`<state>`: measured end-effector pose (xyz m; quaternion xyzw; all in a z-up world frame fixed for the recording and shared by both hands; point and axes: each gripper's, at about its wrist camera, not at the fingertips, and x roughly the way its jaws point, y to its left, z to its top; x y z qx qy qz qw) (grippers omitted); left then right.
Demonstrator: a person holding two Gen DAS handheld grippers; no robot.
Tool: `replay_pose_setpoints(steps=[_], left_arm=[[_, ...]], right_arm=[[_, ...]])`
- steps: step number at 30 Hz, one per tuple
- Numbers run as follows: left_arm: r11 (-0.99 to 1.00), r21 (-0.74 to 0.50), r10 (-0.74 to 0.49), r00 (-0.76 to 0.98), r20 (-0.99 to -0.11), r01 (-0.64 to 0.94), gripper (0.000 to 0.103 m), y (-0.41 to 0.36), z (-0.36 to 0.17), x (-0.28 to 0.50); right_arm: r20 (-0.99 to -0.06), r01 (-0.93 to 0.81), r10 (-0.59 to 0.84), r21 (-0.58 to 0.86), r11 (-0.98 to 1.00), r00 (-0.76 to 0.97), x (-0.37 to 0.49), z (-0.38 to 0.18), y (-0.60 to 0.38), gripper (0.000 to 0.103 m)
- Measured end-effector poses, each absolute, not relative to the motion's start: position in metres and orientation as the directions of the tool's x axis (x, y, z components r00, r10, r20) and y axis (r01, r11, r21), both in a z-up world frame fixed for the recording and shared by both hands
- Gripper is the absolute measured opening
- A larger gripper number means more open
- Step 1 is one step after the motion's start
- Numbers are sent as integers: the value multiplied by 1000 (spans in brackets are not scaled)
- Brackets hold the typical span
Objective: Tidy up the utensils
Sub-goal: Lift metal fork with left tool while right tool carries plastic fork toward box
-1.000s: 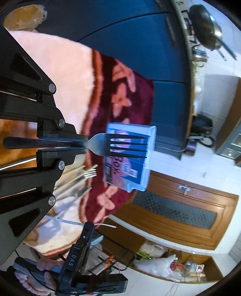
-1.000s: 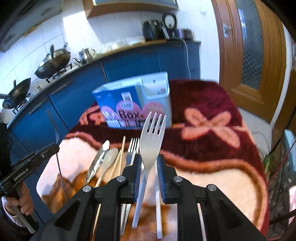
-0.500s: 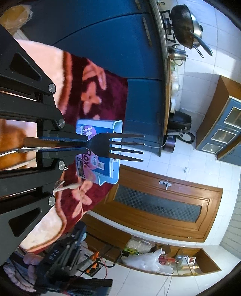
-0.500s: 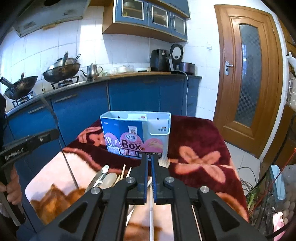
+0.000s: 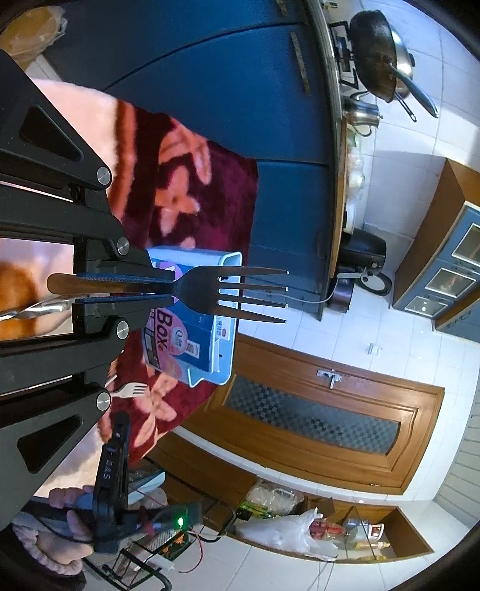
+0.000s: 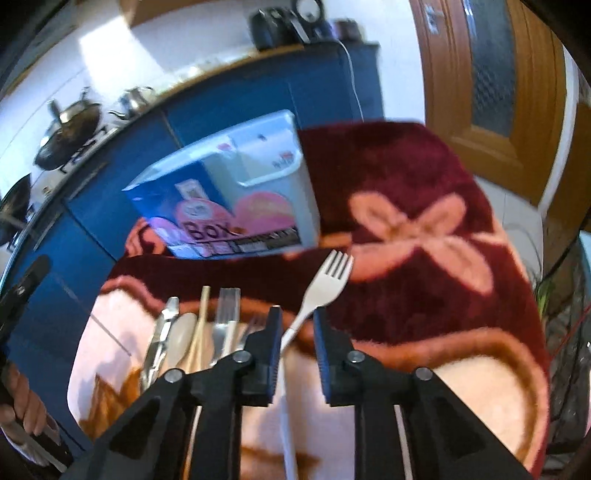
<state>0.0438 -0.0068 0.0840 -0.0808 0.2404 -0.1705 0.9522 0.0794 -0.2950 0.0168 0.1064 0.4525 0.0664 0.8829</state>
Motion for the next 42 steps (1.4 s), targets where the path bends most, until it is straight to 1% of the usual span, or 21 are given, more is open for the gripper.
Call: replay_pose_setpoints(steps=[3,8,10,19,20,22,24,26,27,29,30,33,37,38,39,42], left_arm=[[927,-238,-367,826,-427,289,5,-4,85,51],[923,-231,-379,825,-419,306,5,-1,89,66],[919,-230,-390,820,-419,320,5,0,90,74],[901,-211,-433,799,-417,379,5,-3,103,97],[899,-210,-437,801,-410,383,5,-3,106,97],[898,-210,-439,805,-400,385,5,-3,110,97],[899,-212,-436,812,-387,382,5,-3,114,95],[903,-216,-429,821,-377,372,5,-3,118,93],[905,-218,-424,825,-375,366,5,-3,119,92],[910,-218,-411,831,-375,351,5,-3,120,92],[914,-216,-402,834,-378,342,5,-4,121,91],[923,-214,-382,841,-384,321,5,-6,123,91],[932,-216,-357,850,-388,293,5,-11,128,92],[935,-214,-347,855,-385,283,5,-12,131,92],[939,-209,-335,862,-381,273,5,-14,133,92],[948,-200,-306,878,-367,247,5,-20,141,94]], right_arm=[[-811,17,217,269,963,543,92,6,-301,26],[-827,58,239,310,949,509,109,-7,-306,27],[-827,75,246,327,942,506,114,-11,-307,29],[-798,99,265,374,922,541,124,-16,-311,32],[-797,97,270,377,921,540,125,-15,-311,34],[-797,80,286,384,920,532,127,-14,-308,44],[-807,71,276,363,929,522,131,-13,-303,47],[-824,62,242,317,947,512,133,-12,-296,48],[-833,60,219,288,956,509,134,-11,-293,48],[-850,65,151,212,975,505,134,-11,-290,35],[-852,67,136,196,978,506,134,-11,-289,27],[-844,65,160,223,973,512,131,-11,-293,25],[-815,58,219,294,954,537,122,-9,-304,21],[-799,47,239,316,948,551,119,-7,-307,19],[-783,33,257,333,943,566,114,-4,-309,7],[-730,-13,272,339,941,627,103,9,-314,6]])
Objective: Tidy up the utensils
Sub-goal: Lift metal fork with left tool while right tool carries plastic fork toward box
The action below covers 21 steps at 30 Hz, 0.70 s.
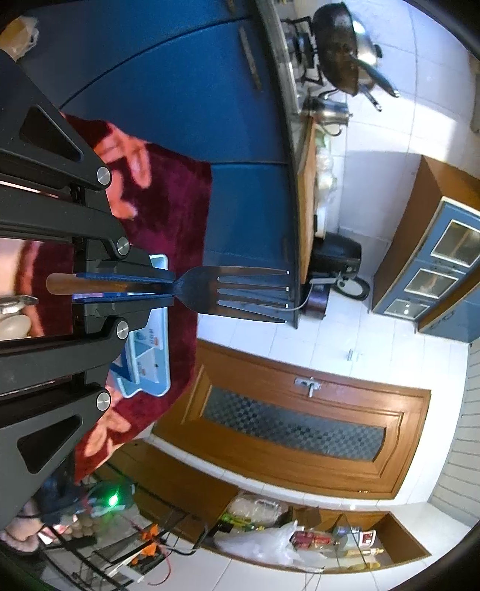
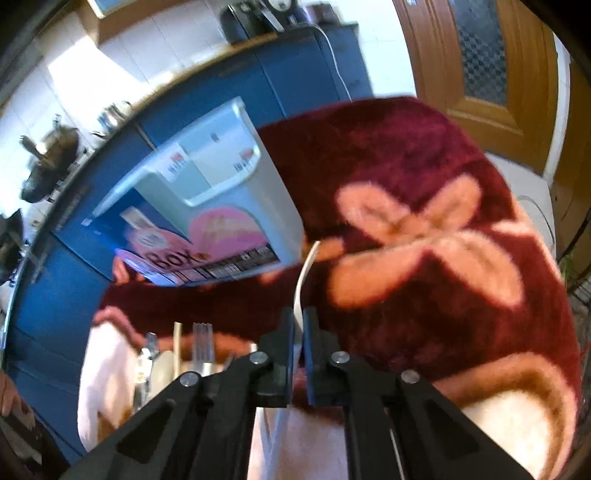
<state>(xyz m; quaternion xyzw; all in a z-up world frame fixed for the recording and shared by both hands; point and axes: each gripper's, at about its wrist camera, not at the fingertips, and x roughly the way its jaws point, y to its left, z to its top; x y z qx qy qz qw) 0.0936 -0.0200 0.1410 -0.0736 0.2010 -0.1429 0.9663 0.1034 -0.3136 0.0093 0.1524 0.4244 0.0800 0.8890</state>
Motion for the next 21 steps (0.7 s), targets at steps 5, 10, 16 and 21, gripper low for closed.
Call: replay_pose_setpoints(steps=[5,10,16,21], left_arm=[[952,-214,-285,893,-348,220,5,-27,155,98],[955,-206,-270,914,-302,214,5,-33,170,107],[963,-180,-246,933,-262,203,5,-39,170,132],[961,-181,-255,925,-281,210,5,-44,151,155]], right_arm=[[-641,-63,292,355,933,710,91,32,-320,6],[-537,-99,256,303,948,804,79,57,-320,6],[-442,-116,212,233,965,872,68,75,-314,6],[-388,-105,171,185,977,906,68,86,-308,6]])
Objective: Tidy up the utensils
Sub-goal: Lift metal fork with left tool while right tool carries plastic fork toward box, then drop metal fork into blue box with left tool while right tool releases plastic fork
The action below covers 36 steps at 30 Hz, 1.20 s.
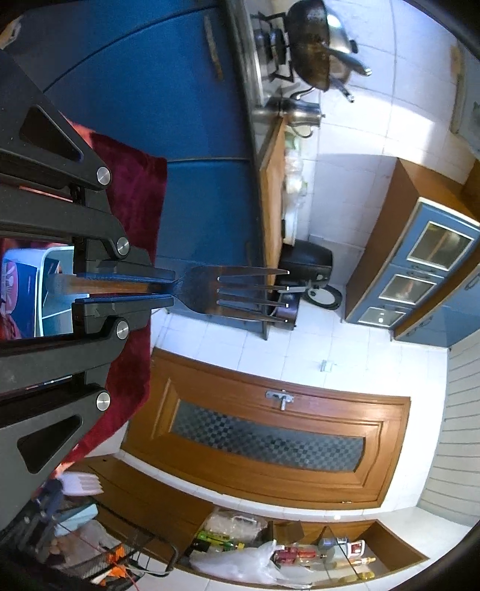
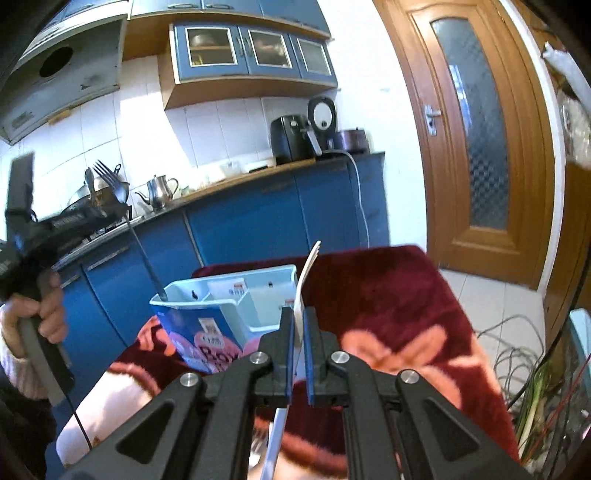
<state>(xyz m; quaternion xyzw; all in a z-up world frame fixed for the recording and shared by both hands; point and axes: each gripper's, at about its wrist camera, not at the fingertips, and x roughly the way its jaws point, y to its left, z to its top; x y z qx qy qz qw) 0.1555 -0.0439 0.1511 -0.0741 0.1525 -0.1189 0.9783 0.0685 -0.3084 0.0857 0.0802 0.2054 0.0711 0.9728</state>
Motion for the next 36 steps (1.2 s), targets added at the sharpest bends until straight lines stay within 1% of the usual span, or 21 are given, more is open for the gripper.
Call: replay_pose_setpoints(steps=[4,7,8,14,23,28,32,36], left_arm=[[958,-194,-267,911,-314,214,6,-44,134,169],[958,-190,-270,903,-335,216,5,-45,121,175],[958,-188,-272,901,-339,218,5,-46,118,176],[958,-180,-272,898,-347,221,6,-50,106,181],[957,-171,-280,893,-353,233,6,-56,88,188],[959,-174,-276,887,-369,226,6,-57,77,192],[958,-180,-279,881,-382,225,6,-56,71,194],[956,-176,-286,872,-397,233,6,-58,69,194]], right_arm=[[-347,-105,158,168,980,924,80,94,-307,6],[-289,-108,142,131,985,947,91,103,-302,6],[-263,-107,134,113,988,955,97,105,-298,6],[-183,-101,107,44,994,977,131,110,-278,6],[-134,-83,78,-31,996,988,174,99,-257,6],[-140,-71,63,-50,996,988,185,87,-254,6],[-179,-88,78,-47,995,981,186,75,-256,6],[-238,-133,124,-23,991,963,183,71,-258,7]])
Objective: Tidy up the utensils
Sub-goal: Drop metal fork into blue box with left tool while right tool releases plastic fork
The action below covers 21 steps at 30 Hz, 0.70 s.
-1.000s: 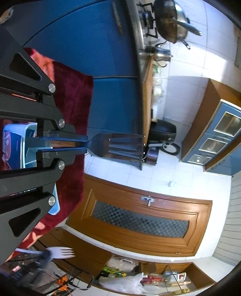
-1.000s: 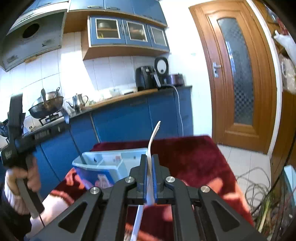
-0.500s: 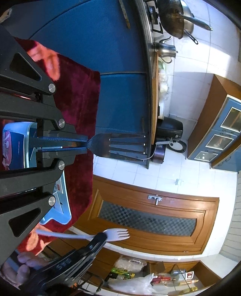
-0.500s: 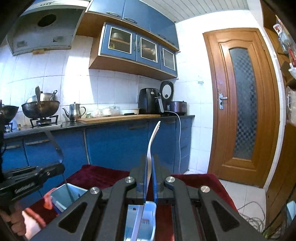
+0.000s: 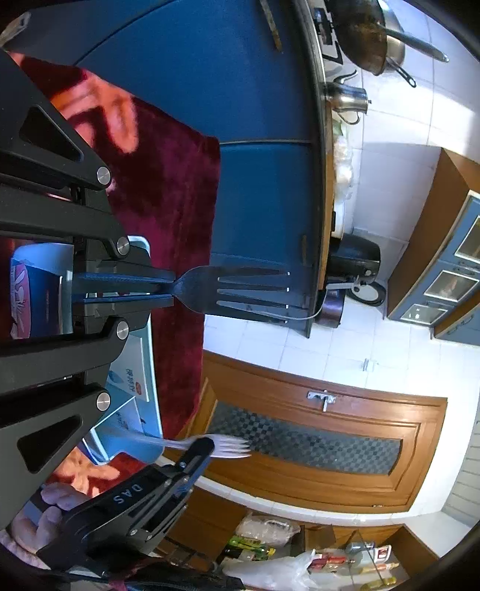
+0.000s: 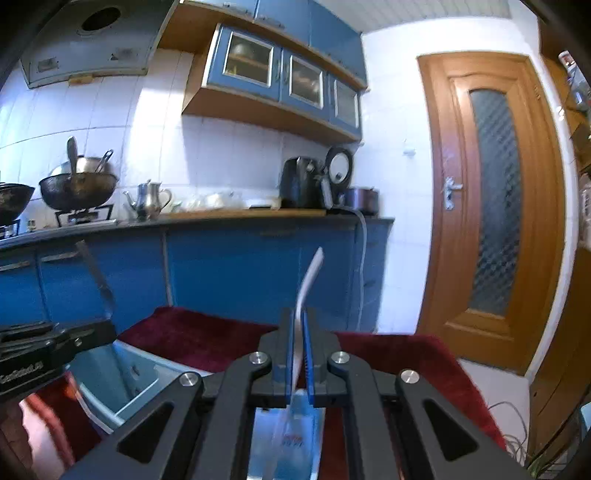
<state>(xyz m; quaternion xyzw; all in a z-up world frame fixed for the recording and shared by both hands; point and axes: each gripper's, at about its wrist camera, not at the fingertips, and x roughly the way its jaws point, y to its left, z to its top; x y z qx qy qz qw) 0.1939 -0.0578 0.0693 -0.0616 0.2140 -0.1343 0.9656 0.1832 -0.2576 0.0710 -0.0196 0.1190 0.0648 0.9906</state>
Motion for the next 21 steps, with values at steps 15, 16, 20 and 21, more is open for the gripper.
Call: replay_pose_setpoints(steps=[15,16,20,21], left_arm=[[955,-157,-295,876,-381,253,24,-55,88,163],[954,-158,-296,876,-381,254,24,-55,90,160],[956,-151,-293,872,-392,253,24,-51,95,148],[956,-149,-292,870,-398,252,24,-50,96,144]], right_arm=[[-270,-190,202,71,979,942,146,91,-268,21],[-270,-188,201,76,979,942,142,93,-269,22],[-281,-181,202,101,978,938,125,102,-274,22],[-287,-180,205,108,978,936,120,104,-275,22]])
